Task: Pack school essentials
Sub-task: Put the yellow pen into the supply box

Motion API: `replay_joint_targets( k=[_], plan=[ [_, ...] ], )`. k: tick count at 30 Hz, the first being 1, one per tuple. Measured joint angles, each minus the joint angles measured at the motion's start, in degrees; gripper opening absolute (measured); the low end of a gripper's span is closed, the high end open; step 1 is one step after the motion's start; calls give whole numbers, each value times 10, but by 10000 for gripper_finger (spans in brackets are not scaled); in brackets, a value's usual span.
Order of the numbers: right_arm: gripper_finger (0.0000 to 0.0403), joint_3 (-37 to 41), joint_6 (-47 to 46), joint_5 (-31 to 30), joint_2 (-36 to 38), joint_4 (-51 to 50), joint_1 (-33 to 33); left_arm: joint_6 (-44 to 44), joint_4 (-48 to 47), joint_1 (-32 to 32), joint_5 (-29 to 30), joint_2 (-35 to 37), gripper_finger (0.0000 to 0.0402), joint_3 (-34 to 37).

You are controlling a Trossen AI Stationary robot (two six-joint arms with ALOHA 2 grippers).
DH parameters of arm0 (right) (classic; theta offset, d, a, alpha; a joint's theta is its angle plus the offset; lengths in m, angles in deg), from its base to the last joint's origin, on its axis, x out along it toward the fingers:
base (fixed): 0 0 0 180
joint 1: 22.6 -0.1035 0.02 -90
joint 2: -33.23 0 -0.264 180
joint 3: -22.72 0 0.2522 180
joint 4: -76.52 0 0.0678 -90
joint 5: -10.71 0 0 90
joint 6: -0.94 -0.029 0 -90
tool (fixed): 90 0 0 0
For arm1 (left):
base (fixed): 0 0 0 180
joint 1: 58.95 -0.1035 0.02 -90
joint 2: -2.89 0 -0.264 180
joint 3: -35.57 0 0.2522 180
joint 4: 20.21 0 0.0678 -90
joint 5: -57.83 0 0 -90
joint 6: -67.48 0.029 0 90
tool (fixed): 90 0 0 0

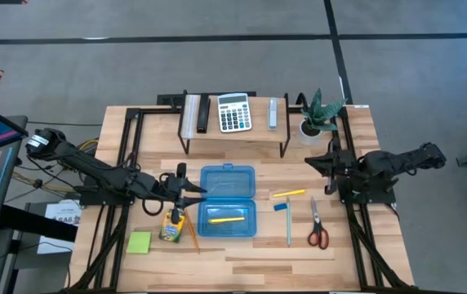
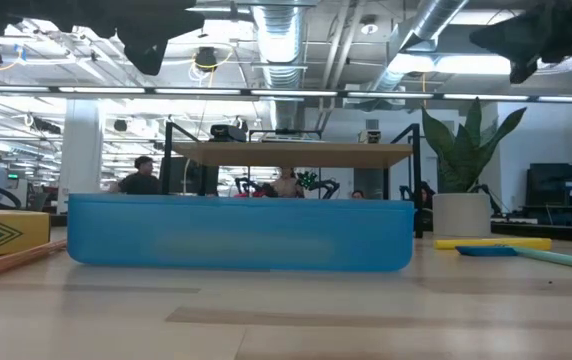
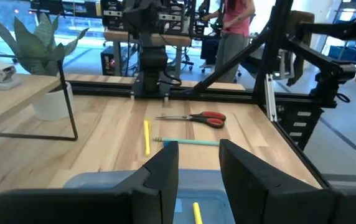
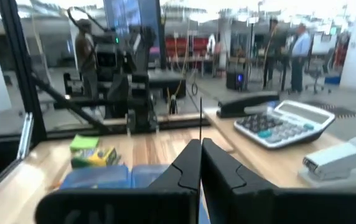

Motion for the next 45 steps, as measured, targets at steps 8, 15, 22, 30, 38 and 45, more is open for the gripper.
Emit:
replay_joint_targets(
  k=[8, 15, 22, 30, 38, 45],
  plan=[
    [97, -85, -125, 0, -152, -152, 0, 3, 0, 0, -4, 0, 102, 0],
    [144, -154, -230, 64, -271, -232, 0, -2, -6, 0, -5, 0, 102, 0],
    [154, -184, -251, 144, -365, -308, 0, -5, -8, 0, -9, 0, 102, 0],
    [151, -185, -250, 150, -492, -426, 0, -9, -14, 1, -9, 0, 102, 0],
    [152, -185, -227, 169, -589, -406, 23, -20, -19, 1, -9, 0, 102, 0],
    [163, -185, -193, 206, -646, -380, 52, -20, -23, 10, -10, 0, 102, 0]
  ],
)
